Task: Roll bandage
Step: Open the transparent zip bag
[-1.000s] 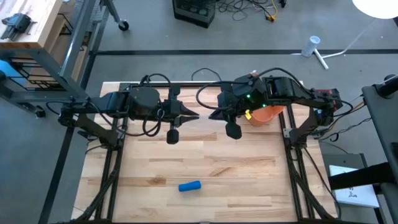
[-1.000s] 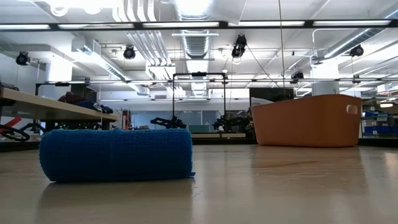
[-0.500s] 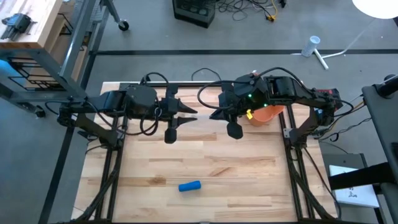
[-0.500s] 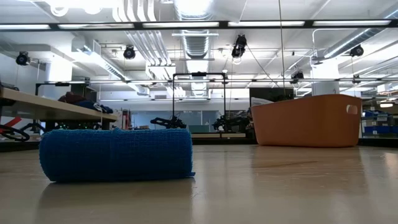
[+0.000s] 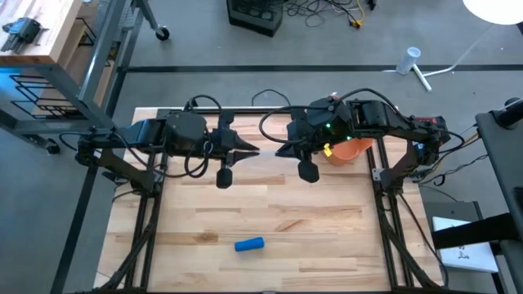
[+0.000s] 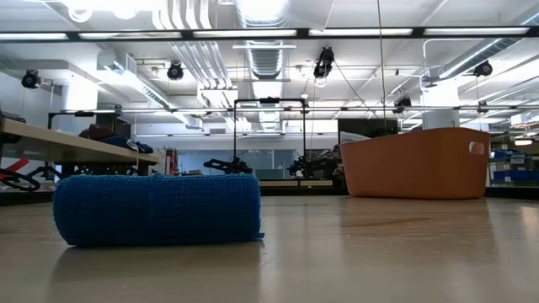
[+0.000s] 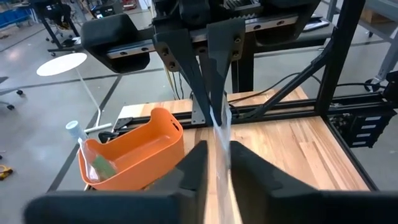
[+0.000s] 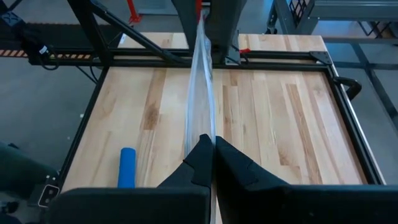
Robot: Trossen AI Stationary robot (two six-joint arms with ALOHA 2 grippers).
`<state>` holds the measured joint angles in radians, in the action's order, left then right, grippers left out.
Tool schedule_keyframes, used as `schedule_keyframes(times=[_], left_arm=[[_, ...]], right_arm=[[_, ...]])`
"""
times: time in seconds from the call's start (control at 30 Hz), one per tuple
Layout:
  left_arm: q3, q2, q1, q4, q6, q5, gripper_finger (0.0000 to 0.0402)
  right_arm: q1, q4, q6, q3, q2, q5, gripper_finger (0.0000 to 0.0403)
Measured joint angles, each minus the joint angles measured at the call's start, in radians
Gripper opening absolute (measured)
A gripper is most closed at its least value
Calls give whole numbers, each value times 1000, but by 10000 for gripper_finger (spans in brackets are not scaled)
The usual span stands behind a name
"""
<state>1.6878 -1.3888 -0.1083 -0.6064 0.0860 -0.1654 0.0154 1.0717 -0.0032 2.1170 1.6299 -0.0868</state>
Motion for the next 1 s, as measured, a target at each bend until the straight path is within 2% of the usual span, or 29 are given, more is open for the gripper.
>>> schedule_keyframes(times=[0.13,0.37,0.73,0.87,1.0], left_arm=[[0,0,2,-2,0,0,8],[0,0,5,-2,1,-5,2],[-2,77,6,12,10,-8,1],[-2,125,6,66,10,-8,0],[-2,166,6,127,10,-8,0]], right_arm=[[0,0,0,0,0,0,0],[1,-1,47,1,0,-22,6],[13,77,141,133,-89,-18,131],[21,59,120,161,-137,31,145],[22,43,96,162,-162,79,137]])
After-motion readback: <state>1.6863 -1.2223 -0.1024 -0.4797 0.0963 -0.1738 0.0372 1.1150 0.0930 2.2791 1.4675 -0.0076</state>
